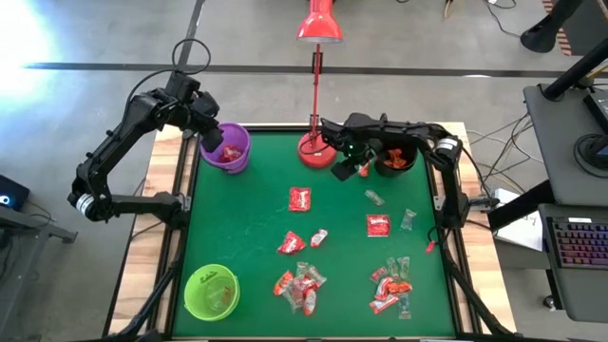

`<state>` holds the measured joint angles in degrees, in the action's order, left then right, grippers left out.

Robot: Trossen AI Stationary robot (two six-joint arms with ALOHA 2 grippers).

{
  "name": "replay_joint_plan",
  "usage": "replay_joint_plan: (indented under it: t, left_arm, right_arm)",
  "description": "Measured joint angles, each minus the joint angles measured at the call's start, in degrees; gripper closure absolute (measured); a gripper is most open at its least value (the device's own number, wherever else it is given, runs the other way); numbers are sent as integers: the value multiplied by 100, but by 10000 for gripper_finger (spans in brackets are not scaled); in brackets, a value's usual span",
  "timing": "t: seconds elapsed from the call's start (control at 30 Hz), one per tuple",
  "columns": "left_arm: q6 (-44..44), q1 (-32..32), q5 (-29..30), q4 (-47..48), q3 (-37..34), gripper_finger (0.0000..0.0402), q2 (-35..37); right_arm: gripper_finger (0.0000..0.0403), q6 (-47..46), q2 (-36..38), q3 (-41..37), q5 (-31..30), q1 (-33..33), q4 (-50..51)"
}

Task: Sort candy
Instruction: Put the orange chocolate into the black bucket

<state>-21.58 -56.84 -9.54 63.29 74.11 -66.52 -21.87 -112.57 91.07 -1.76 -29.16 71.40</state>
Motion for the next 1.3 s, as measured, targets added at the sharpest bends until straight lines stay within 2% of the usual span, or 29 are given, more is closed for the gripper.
replay_joint_plan:
  t: [0.53,0.87,1.0,1.2,1.3]
  left_arm:
    - [0,0,-2,2,0,260,0]
    - [0,0,-2,0,0,260,0]
    - [0,0,-2,2,0,260,0]
    - [2,0,-2,22,0,260,0]
    - [2,0,-4,22,0,260,0]
  right_arm:
    - [216,151,-4,-236,6,150,-96]
    - [216,826,-4,-240,2,236,-116]
    - [216,808,11,-221,-18,242,-107]
    - [216,1013,93,-62,-712,242,272]
    - [216,1247,136,-6,-749,240,287]
